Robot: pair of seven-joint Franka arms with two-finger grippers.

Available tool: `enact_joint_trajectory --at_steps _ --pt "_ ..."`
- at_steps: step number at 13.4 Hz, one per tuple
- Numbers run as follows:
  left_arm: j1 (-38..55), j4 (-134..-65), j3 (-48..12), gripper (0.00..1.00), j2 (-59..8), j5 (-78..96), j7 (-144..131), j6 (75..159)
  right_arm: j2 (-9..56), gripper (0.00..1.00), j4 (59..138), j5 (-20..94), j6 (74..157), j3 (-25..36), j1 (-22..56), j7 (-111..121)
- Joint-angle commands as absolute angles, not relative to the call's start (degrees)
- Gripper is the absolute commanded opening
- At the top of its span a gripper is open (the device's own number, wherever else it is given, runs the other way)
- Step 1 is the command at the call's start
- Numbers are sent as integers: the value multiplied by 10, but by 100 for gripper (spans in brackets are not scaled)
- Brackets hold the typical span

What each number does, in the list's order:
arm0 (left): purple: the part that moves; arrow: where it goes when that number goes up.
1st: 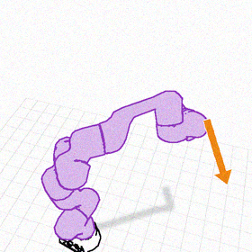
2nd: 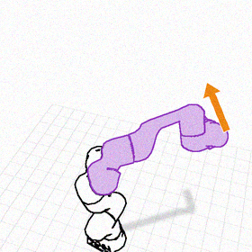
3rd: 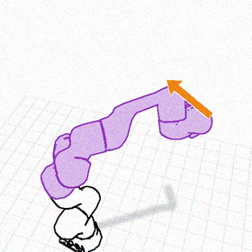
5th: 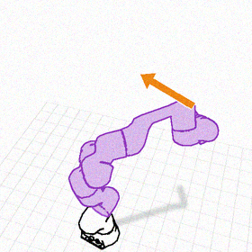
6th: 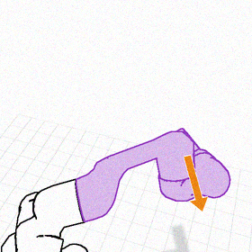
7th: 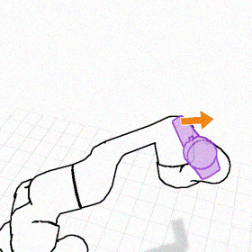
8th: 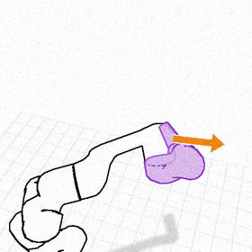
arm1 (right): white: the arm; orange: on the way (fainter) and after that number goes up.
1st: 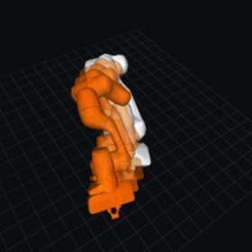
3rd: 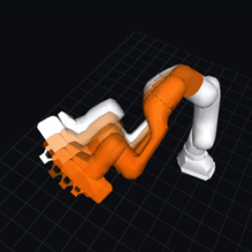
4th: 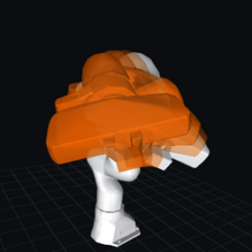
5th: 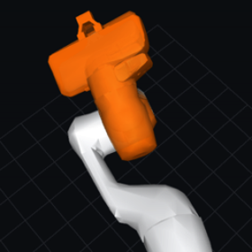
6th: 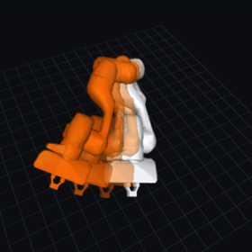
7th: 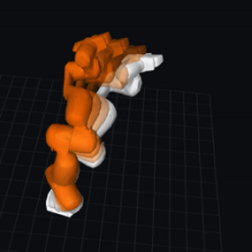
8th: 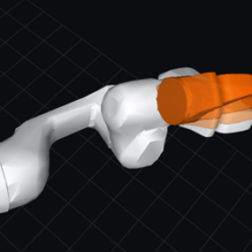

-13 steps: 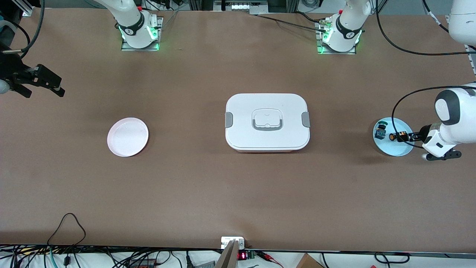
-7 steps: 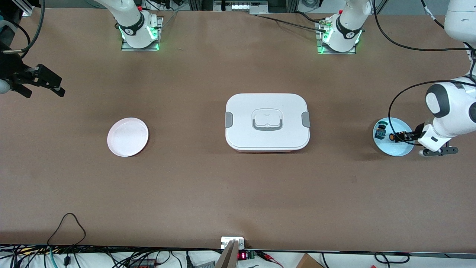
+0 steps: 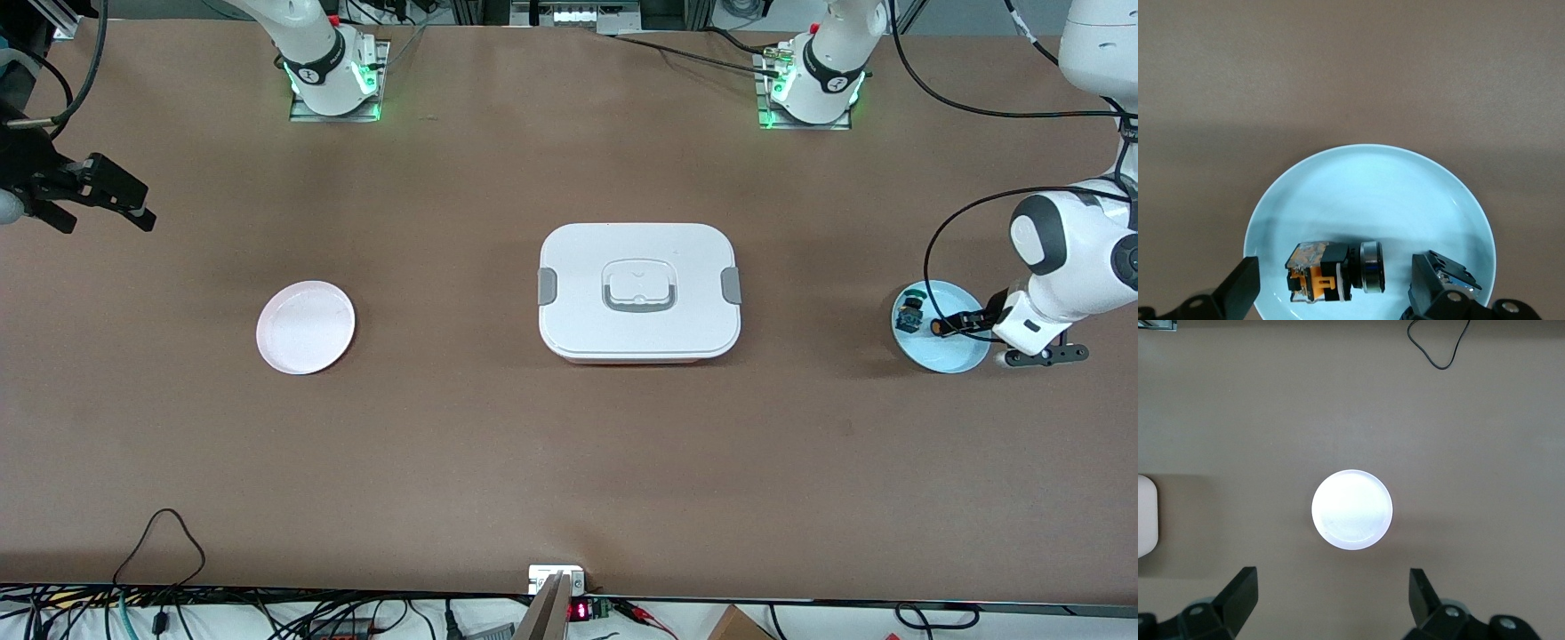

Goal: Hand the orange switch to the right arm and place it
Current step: 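Close the left gripper on the orange switch block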

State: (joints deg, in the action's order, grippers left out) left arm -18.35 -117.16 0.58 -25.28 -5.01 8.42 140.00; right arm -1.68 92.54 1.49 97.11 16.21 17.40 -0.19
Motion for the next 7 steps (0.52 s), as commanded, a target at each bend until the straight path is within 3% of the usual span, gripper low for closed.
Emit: enact_joint_trajectory --at_steps 1,7 --pt "-192 -1185 -1 100 -253 -51 99 1424 -20 100 925 18 967 161 174 -3" --pt "-200 -1184 -1 100 -270 -51 116 1425 -20 100 925 18 967 161 174 -3"
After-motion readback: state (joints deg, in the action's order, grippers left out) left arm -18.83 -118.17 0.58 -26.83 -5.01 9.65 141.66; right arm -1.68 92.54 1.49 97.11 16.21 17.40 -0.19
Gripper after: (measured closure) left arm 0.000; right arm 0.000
